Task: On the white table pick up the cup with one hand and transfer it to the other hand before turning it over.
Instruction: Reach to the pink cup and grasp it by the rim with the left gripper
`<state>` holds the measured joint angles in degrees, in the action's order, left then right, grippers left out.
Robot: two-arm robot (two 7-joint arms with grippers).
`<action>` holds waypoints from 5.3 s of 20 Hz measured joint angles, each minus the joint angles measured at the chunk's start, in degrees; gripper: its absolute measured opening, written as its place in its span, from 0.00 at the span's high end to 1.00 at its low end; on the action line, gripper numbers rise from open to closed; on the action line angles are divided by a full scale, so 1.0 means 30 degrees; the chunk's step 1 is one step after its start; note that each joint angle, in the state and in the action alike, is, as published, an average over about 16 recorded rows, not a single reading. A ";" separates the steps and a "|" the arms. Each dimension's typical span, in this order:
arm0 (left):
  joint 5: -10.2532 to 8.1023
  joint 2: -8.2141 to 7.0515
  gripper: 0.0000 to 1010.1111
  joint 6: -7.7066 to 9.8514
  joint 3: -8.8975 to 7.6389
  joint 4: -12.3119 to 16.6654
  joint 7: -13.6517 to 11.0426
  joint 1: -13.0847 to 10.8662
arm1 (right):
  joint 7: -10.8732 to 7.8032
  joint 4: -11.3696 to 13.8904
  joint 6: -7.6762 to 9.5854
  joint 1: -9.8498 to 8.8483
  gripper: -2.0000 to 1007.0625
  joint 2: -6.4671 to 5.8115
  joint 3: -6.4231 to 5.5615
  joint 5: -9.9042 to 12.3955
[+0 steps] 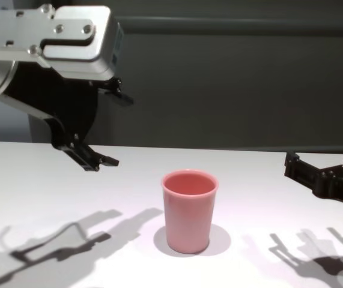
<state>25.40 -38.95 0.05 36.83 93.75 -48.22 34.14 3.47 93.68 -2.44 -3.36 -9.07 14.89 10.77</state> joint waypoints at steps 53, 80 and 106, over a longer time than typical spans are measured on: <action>0.2354 0.3757 0.01 -0.4414 0.8791 -0.3290 -0.9199 0.8834 | 0.0000 0.0000 0.0000 0.0000 0.00 0.0000 0.0000 0.0000; 0.2171 0.4517 0.01 -0.4934 1.0320 -0.5319 -0.7996 0.9148 | 0.0000 0.0000 0.0000 0.0000 0.00 0.0000 0.0000 0.0000; 0.2156 0.4769 0.33 -0.5158 1.1733 -0.6146 -0.7139 0.9792 | 0.0000 0.0000 0.0000 0.0000 0.00 -0.0001 0.0000 0.0000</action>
<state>31.87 -24.64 -15.43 72.03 75.31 -69.64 63.51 3.47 93.68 -2.44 -3.36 -9.07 14.89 10.77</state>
